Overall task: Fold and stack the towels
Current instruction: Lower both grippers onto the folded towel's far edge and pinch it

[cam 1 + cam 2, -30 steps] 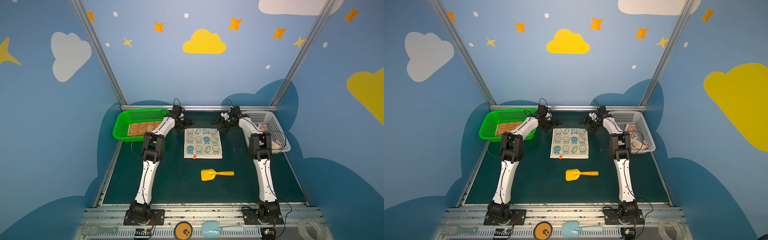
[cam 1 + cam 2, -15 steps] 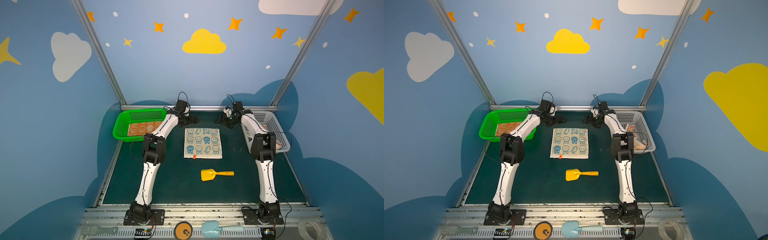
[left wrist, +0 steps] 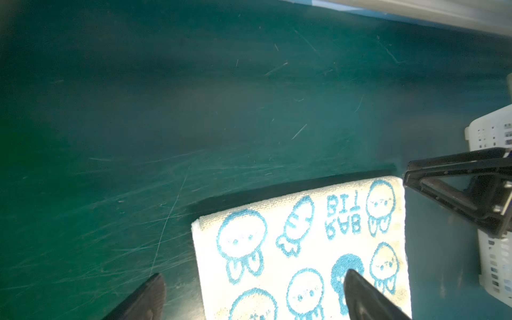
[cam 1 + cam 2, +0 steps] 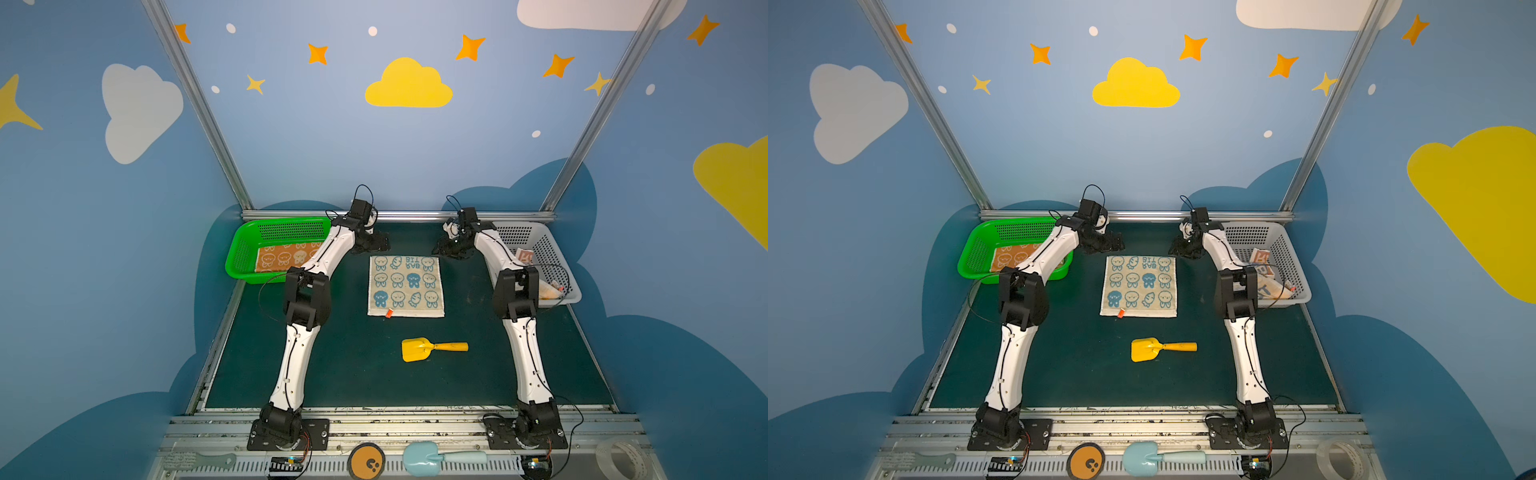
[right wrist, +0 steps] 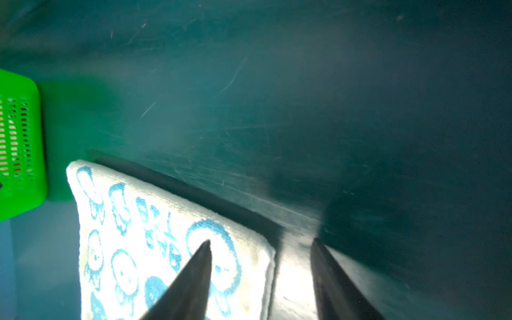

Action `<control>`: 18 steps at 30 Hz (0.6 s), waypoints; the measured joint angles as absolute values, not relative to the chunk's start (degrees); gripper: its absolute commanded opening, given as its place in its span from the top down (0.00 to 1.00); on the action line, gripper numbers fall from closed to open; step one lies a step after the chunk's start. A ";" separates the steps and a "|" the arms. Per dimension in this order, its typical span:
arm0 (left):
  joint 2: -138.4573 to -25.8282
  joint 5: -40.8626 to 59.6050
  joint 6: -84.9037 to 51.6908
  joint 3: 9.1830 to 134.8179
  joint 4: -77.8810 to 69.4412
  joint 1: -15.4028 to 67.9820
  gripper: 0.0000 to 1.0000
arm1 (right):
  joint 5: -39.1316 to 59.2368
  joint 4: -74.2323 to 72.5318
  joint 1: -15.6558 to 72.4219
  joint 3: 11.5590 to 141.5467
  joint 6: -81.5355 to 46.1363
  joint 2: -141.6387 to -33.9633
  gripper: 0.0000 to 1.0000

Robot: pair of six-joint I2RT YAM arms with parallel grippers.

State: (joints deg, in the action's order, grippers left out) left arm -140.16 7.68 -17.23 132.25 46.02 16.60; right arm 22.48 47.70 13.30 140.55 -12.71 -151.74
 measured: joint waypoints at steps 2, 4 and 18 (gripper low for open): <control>-140.59 7.57 -16.84 132.73 46.57 16.60 0.00 | 22.41 47.92 13.80 140.92 -12.73 -152.42 0.60; -141.38 7.44 -16.60 133.69 47.22 16.62 0.01 | 22.31 48.05 14.11 141.43 -12.80 -152.90 0.64; -151.15 8.12 -14.04 146.30 53.93 16.16 0.03 | 21.50 48.53 14.37 142.47 -13.63 -154.06 1.00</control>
State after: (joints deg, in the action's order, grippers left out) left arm -151.15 8.12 -14.04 146.30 53.93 16.16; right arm 21.50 48.53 14.37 142.47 -13.63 -154.06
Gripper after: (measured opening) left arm 0.990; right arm 0.052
